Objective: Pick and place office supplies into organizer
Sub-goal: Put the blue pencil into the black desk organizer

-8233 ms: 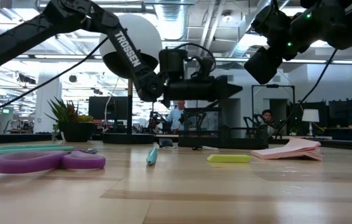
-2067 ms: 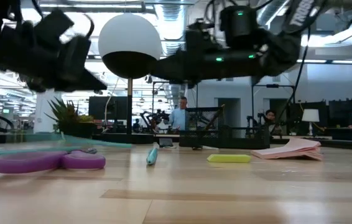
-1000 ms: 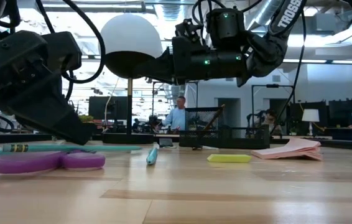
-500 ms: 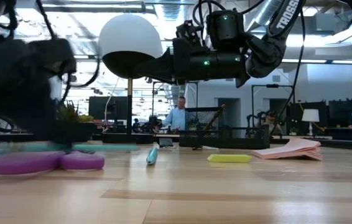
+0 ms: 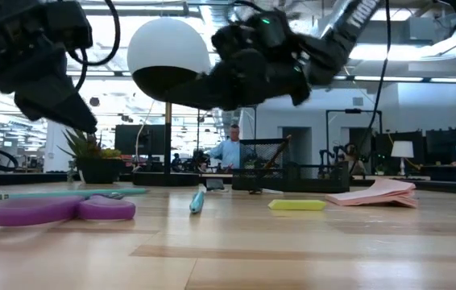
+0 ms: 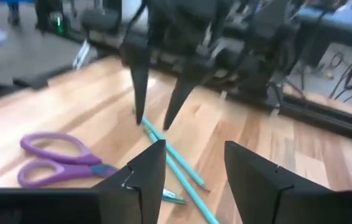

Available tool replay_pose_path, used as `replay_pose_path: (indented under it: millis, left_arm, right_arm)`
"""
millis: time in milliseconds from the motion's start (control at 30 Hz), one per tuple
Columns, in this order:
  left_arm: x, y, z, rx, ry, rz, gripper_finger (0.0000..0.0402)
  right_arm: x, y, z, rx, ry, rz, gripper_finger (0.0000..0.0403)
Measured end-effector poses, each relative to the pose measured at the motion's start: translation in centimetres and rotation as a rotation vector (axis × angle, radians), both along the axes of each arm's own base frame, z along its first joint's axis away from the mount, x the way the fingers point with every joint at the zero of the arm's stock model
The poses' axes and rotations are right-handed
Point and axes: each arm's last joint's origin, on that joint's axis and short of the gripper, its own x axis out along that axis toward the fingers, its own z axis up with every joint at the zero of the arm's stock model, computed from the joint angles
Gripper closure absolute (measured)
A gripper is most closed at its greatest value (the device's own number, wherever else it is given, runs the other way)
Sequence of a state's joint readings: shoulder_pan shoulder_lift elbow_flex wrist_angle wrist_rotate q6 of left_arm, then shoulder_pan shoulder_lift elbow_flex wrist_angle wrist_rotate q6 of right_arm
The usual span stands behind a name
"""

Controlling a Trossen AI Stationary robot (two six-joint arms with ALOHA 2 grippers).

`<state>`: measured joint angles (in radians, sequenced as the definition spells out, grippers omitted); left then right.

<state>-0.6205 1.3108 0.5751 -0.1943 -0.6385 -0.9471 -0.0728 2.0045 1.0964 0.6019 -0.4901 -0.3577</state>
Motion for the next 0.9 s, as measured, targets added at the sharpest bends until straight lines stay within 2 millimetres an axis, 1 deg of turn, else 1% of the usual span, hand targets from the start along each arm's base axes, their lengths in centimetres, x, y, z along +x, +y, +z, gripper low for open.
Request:
replay_pose_path:
  millis: [100,167,267,367,467,567,633,700,733,867,900]
  left_arm:
    - [-0.3,0.3,0.4,0.023,-0.006,0.015,0.0280]
    - [-0.5,0.4,0.7,0.022,-0.010,0.016,0.0280]
    - [-0.9,0.7,0.6,0.034,0.022,0.027,0.0280]
    - [-1.1,0.9,0.5,0.039,0.045,0.041,0.0280]
    - [-1.2,0.9,0.4,0.035,0.050,0.042,0.0280]
    - [-1.4,1.0,0.7,0.021,0.044,0.054,0.0281]
    - [-1.5,1.2,1.1,0.008,0.033,0.056,0.0281]
    - [-1.8,1.3,1.6,-0.010,0.019,0.053,0.0281]
    - [-2.0,1.4,2.0,-0.024,0.007,0.051,0.0281]
    - [-3.1,1.8,3.6,-0.064,-0.045,0.028,0.0281]
    - [-3.4,1.8,4.0,-0.071,-0.069,0.023,0.0281]
  right_arm:
    - [1.6,0.2,0.5,-0.077,0.115,-0.008,0.0229]
    - [2.3,0.3,0.0,-0.103,0.202,-0.012,0.0223]
    - [3.6,0.5,-0.7,-0.146,0.213,0.015,0.0217]
    - [4.9,0.5,-1.2,-0.195,0.187,0.036,0.0216]
    - [5.9,0.2,-1.9,-0.193,0.225,0.044,0.0218]
    - [6.7,-0.3,-3.2,-0.158,0.274,0.086,0.0221]
    - [7.5,-0.6,-4.2,-0.139,0.252,0.113,0.0223]
    - [8.0,-1.1,-5.0,-0.126,0.255,0.121,0.0226]
    - [8.5,-1.3,-5.3,-0.125,0.225,0.124,0.0228]
    - [8.9,-3.0,-5.1,-0.033,0.190,0.202,0.0233]
    - [9.0,-3.4,-5.4,-0.020,0.179,0.220,0.0234]
